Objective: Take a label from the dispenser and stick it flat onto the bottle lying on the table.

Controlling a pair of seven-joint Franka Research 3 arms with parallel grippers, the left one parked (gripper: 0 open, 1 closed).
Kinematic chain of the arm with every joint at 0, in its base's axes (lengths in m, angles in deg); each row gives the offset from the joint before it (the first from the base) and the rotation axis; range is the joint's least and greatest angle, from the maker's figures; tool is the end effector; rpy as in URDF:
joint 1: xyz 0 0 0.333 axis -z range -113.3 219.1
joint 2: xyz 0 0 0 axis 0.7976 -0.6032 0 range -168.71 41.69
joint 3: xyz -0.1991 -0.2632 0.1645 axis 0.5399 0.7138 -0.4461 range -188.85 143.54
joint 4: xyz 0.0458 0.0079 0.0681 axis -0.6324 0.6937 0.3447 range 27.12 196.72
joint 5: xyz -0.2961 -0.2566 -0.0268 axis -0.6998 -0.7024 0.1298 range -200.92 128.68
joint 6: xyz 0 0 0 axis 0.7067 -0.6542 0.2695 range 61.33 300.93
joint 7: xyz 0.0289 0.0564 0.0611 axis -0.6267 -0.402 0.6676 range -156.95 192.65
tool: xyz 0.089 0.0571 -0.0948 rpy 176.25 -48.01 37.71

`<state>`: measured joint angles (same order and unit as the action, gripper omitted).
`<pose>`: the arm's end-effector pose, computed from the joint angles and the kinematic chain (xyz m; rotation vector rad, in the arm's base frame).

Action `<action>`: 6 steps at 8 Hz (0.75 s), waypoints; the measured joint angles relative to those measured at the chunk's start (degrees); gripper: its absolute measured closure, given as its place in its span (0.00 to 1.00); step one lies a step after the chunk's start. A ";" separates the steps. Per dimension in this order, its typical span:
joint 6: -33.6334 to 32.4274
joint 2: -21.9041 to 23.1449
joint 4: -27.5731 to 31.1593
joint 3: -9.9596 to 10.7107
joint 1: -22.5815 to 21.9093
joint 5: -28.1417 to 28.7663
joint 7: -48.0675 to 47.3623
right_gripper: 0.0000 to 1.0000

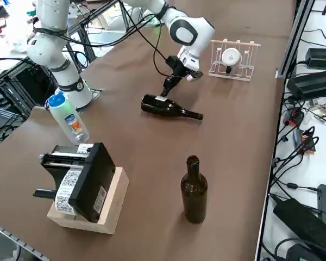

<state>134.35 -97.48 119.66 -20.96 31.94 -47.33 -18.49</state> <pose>0.5772 0.1768 0.2254 2.6040 -0.2730 -0.6057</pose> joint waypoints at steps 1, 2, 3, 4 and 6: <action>0.02 -0.02 0.20 0.00 0.00 0.00 -0.04 0.99; 0.05 -0.02 0.36 0.00 0.00 0.00 -0.06 0.99; 0.09 -0.06 0.46 0.00 0.00 0.00 -0.07 0.99; 0.22 -0.18 0.50 0.00 0.00 0.00 -0.08 0.99; 0.63 -0.53 0.53 0.00 0.00 0.00 -0.12 0.99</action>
<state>134.99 -98.00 120.19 -20.96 31.94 -47.33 -18.61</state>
